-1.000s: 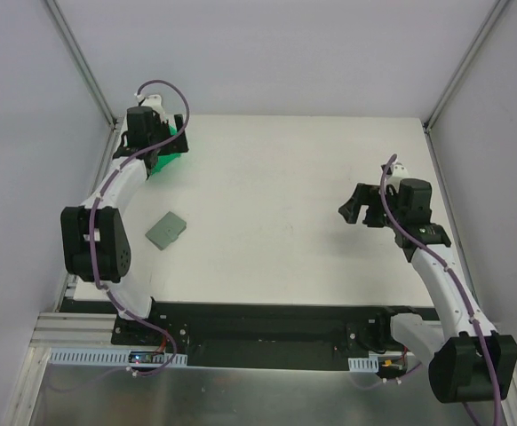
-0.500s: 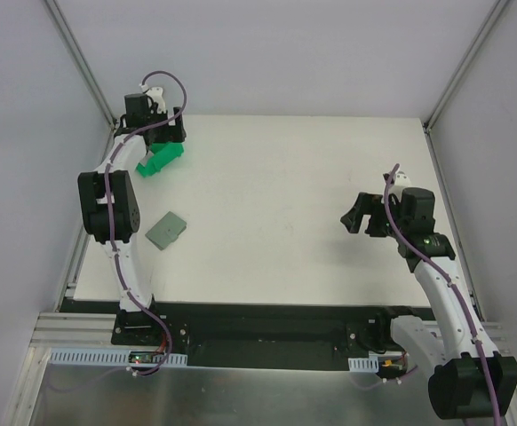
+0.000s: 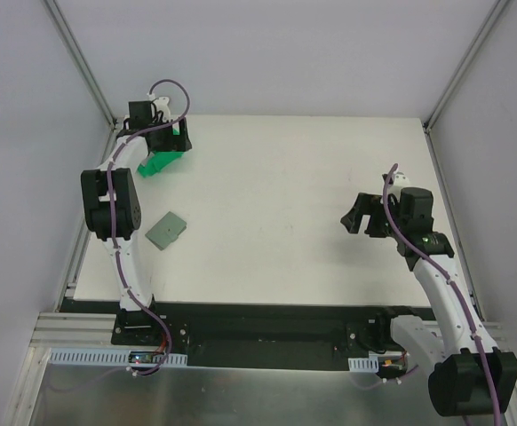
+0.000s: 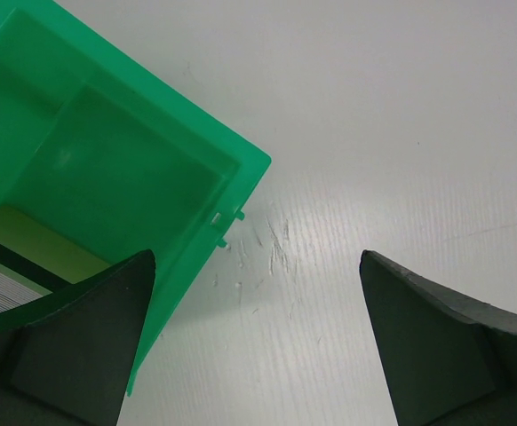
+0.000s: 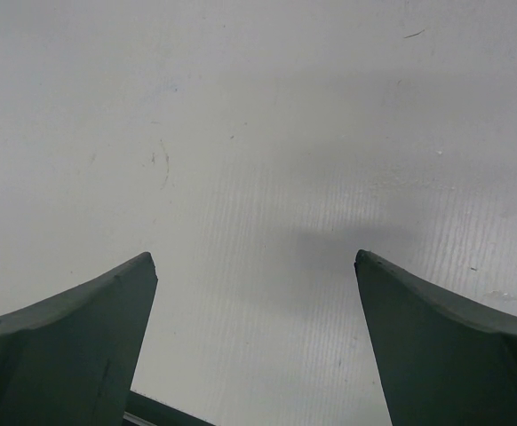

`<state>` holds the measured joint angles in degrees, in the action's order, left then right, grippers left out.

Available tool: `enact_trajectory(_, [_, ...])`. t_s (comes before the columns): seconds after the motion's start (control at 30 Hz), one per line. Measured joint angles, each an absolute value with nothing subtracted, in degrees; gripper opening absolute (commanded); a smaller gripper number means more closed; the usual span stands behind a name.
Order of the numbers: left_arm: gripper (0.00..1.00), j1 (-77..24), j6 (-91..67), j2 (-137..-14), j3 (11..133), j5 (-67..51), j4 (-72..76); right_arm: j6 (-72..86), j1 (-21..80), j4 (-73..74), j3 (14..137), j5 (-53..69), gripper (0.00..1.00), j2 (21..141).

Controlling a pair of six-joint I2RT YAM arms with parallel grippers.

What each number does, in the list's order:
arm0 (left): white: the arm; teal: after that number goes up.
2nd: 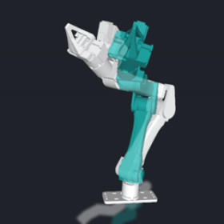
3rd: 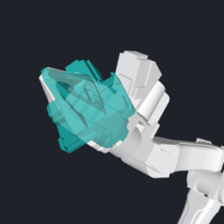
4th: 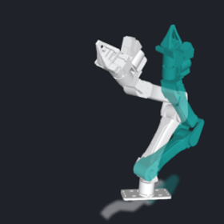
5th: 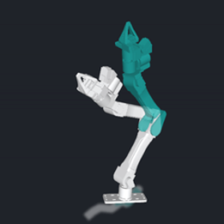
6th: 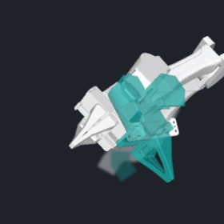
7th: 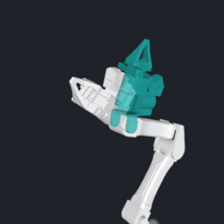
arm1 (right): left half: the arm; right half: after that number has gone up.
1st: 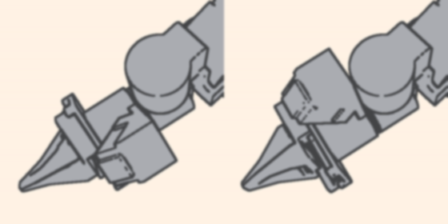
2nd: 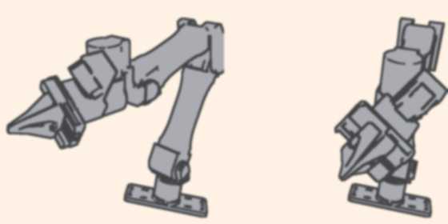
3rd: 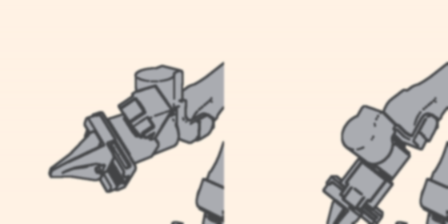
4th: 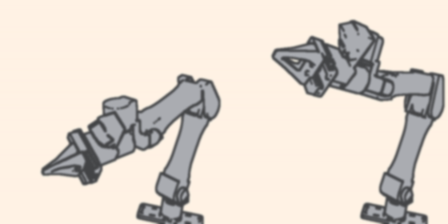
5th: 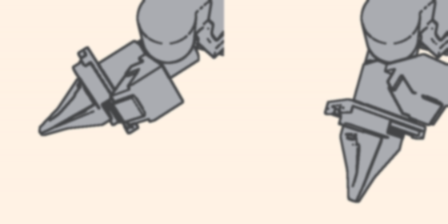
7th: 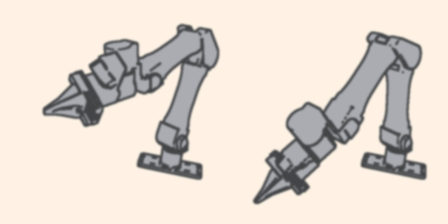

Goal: Put the credit cards into the card holder
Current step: Move the storage box to the center of the board.

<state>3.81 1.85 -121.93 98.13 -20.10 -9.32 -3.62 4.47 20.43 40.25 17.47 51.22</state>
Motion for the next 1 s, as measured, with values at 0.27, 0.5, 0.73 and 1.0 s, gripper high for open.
enact_trajectory(0.27, [0.89,3.7,1.3,-121.9,96.8,-24.4,-9.3,-3.0,4.5,20.0,39.4,17.6,0.96,51.4])
enact_trajectory(0.5, [0.86,2.3,0.9,-121.0,93.2,-26.6,-9.4,-1.9,4.5,19.2,38.5,17.9,0.96,52.6])
enact_trajectory(0.73, [0.84,-1.6,-1.5,-118.4,89.7,-28.2,-10.0,-0.9,4.5,17.7,38.0,18.5,0.96,53.3])
enact_trajectory(1.0, [0.83,-7.9,-4.0,-116.5,87.2,-29.8,-10.5,1.0,4.5,16.5,37.5,18.8,0.96,54.2])
